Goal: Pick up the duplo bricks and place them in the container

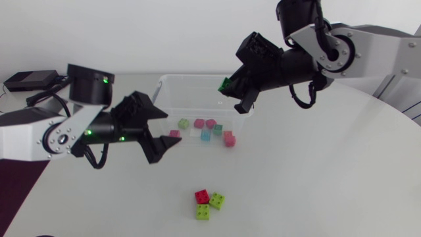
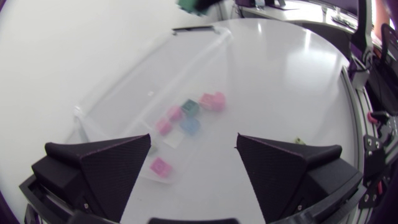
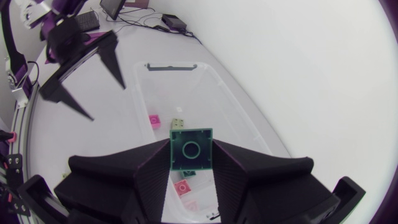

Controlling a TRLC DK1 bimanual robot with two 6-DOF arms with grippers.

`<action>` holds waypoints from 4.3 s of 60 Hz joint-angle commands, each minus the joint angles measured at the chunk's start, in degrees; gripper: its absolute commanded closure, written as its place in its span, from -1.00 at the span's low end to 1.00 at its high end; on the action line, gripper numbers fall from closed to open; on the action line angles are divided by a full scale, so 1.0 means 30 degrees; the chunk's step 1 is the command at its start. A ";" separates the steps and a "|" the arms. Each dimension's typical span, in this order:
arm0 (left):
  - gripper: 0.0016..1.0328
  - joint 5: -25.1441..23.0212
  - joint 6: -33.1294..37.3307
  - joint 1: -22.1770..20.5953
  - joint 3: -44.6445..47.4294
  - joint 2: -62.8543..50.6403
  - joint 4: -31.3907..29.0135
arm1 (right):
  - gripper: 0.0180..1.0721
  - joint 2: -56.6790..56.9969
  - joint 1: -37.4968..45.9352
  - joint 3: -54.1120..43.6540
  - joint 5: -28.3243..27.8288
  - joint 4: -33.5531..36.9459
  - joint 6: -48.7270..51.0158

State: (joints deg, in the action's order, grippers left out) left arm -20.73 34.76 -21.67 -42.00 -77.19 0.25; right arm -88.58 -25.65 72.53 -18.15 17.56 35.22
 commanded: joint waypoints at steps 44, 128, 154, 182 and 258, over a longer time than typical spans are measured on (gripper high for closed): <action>-0.88 0.2662 0.0629 -0.5667 0.1197 -0.6292 0.1879 | -0.90 -0.1500 0.0347 0.1311 0.2271 -0.3891 -0.2600; -0.68 0.5182 -0.4967 -0.4407 -0.1674 -0.7933 -0.3043 | -0.90 0.7435 -0.2700 -1.2341 0.1100 -0.1665 -0.2395; -0.01 0.6559 -0.7164 -0.4847 -0.4165 -0.8607 -0.7115 | -0.90 0.6732 -0.3110 -1.2957 0.1100 -0.2163 -0.2512; 0.54 0.6412 -0.6607 -0.4642 -0.3637 -0.5032 -0.9195 | -0.90 0.2572 -0.4839 -1.2634 0.2359 -0.2133 -0.3303; 0.49 0.4596 -0.5348 -0.2239 -0.5249 -0.0257 -0.5006 | 0.50 -0.6071 -0.7944 -0.4021 0.5963 0.5630 -0.5969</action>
State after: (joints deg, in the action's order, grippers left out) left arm -6.61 18.46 -29.21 -56.23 -76.93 -17.21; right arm -106.21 -49.45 60.77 -0.95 33.69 18.15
